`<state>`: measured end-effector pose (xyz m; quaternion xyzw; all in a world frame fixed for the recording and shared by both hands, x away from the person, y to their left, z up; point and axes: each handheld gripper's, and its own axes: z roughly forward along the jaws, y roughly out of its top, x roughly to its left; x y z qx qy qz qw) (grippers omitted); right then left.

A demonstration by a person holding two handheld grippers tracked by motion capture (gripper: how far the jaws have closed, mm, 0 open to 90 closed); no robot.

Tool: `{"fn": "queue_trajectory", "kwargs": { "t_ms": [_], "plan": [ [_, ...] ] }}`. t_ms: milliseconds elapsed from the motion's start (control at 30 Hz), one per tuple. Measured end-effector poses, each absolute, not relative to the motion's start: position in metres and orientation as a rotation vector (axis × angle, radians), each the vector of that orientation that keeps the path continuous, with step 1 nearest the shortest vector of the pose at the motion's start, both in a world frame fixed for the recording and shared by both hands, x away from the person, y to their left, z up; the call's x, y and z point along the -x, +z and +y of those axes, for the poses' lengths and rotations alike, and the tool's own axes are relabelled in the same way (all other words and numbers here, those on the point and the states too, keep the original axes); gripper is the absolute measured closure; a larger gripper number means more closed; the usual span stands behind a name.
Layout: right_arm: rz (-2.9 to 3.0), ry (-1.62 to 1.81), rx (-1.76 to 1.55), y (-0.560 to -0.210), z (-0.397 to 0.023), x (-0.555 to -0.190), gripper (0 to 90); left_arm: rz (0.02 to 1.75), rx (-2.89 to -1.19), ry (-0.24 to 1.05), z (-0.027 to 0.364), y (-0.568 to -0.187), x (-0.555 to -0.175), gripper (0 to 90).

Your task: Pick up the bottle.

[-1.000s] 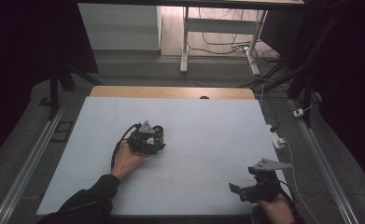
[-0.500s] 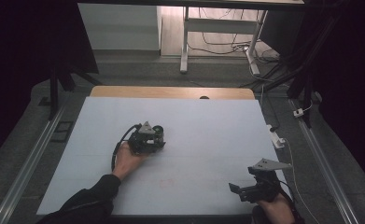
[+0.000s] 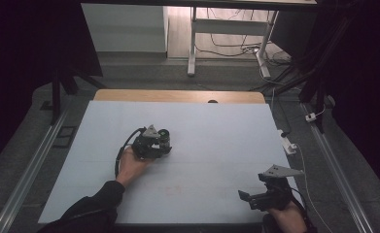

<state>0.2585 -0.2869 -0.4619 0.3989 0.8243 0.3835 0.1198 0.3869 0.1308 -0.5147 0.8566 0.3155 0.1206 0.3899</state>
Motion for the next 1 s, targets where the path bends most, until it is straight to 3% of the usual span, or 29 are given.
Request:
{"fn": "queue_trajectory", "kwargs": {
  "t_ms": [267, 1000],
  "plan": [
    [2.407, 1.121, -1.166, -0.462, -0.287, -0.258, 0.0, 0.705, -2.211, 0.32, 0.126, -0.495, -0.378, 53.5],
    [2.406, 1.119, -1.161, -0.462, -0.287, -0.258, 0.0, 0.716, -2.186, 0.26, 0.126, -0.452, -0.346, 53.5]
  ]
}}
